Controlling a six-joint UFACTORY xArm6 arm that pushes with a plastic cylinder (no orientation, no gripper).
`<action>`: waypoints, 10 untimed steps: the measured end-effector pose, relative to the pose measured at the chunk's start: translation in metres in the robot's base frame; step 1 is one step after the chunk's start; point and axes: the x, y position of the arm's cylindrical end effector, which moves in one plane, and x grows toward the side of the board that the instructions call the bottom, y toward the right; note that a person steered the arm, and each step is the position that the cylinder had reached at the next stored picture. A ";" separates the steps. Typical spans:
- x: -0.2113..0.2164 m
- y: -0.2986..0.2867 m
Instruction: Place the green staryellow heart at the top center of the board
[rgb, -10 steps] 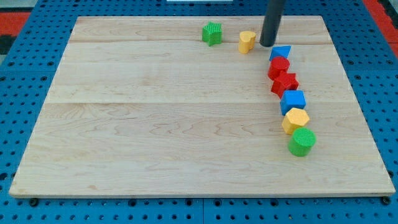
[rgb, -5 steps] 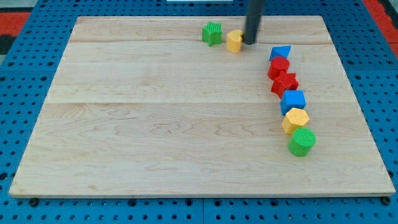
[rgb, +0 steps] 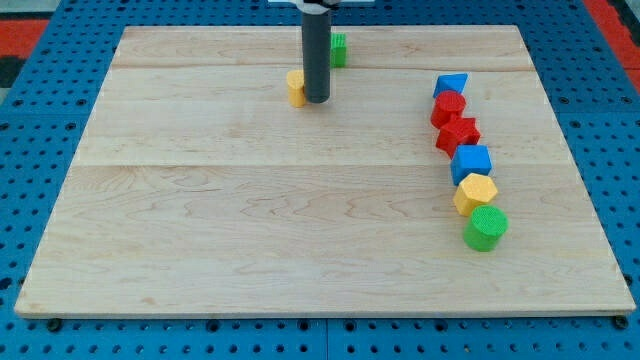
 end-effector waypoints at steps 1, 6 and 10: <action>0.005 -0.036; -0.063 0.071; -0.117 0.003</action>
